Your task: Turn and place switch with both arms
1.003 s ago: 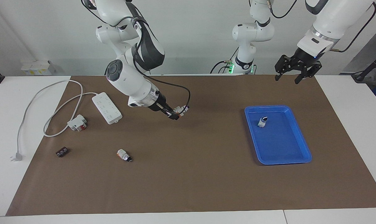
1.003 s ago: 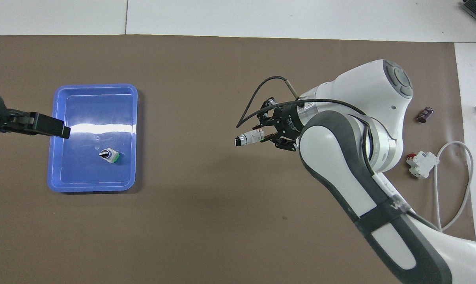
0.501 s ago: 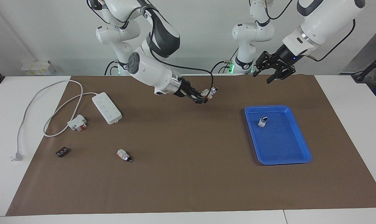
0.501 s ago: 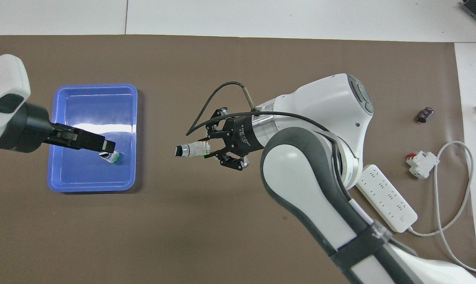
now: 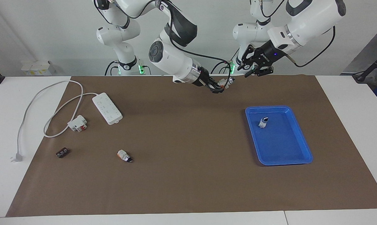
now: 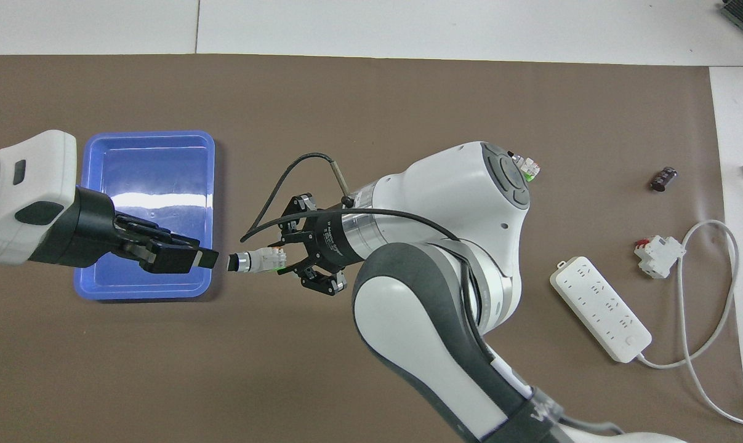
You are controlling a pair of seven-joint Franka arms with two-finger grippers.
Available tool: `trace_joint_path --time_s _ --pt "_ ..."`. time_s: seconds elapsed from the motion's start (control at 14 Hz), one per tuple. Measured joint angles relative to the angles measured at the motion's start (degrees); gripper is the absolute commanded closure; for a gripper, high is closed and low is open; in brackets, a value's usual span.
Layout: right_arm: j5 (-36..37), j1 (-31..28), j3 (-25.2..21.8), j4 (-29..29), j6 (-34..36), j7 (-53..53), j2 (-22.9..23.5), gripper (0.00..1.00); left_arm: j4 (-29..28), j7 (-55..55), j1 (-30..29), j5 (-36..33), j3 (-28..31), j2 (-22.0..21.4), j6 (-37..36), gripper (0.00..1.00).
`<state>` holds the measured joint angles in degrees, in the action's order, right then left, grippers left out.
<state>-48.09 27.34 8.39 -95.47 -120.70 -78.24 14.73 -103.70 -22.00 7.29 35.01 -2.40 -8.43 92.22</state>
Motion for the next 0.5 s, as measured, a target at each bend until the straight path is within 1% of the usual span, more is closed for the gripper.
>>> trace_joint_path --time_s 0.21,0.5 --pt "0.0 0.06 -0.03 -0.17 0.0 0.0 0.0 1.0 -5.18 -5.31 -0.01 1.56 0.07 -1.9 5.03 0.62" --pt "0.0 0.07 -0.03 -0.26 0.0 0.0 0.0 1.0 -9.11 -10.02 -0.09 1.85 0.44 -4.03 6.34 0.63"
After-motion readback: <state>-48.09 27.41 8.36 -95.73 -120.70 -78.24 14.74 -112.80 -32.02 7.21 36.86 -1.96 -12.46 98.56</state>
